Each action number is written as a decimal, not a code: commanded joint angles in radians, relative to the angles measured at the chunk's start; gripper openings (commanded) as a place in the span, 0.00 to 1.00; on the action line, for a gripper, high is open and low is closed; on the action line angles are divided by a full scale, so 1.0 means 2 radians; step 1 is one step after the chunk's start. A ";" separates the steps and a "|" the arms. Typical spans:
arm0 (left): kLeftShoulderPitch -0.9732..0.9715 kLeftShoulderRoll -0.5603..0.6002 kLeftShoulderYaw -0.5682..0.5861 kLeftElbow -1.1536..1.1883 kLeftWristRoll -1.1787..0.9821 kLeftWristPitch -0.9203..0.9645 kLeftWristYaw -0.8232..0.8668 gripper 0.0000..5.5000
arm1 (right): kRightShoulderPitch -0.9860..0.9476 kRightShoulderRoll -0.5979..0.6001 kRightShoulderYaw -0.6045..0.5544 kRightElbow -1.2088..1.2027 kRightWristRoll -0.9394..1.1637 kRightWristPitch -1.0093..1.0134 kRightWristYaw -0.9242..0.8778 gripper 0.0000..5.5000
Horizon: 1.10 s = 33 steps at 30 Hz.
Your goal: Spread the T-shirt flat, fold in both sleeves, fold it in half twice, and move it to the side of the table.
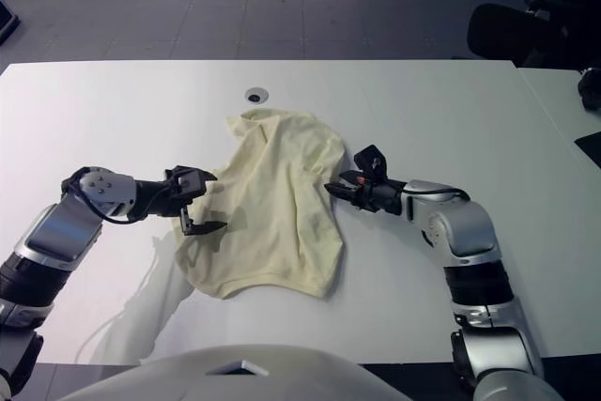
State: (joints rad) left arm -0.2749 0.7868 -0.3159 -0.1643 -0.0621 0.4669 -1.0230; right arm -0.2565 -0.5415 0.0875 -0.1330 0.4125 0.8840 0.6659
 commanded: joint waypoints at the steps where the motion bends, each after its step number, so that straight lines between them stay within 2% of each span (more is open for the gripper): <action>1: -0.012 0.000 -0.001 0.007 0.006 -0.005 -0.004 0.98 | -0.002 0.011 0.007 0.002 -0.002 0.000 -0.002 0.54; 20: -0.011 -0.005 -0.003 0.008 0.013 -0.004 -0.002 0.98 | 0.005 0.009 0.011 -0.013 0.002 0.009 0.005 0.01; 33: 0.018 0.010 0.000 0.018 0.033 -0.019 0.000 0.98 | 0.047 -0.025 -0.039 -0.063 0.022 0.034 0.002 0.00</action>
State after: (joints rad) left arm -0.2637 0.7857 -0.3192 -0.1313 -0.0135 0.4266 -1.0238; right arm -0.1815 -0.5688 0.0345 -0.2346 0.4441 0.9370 0.6730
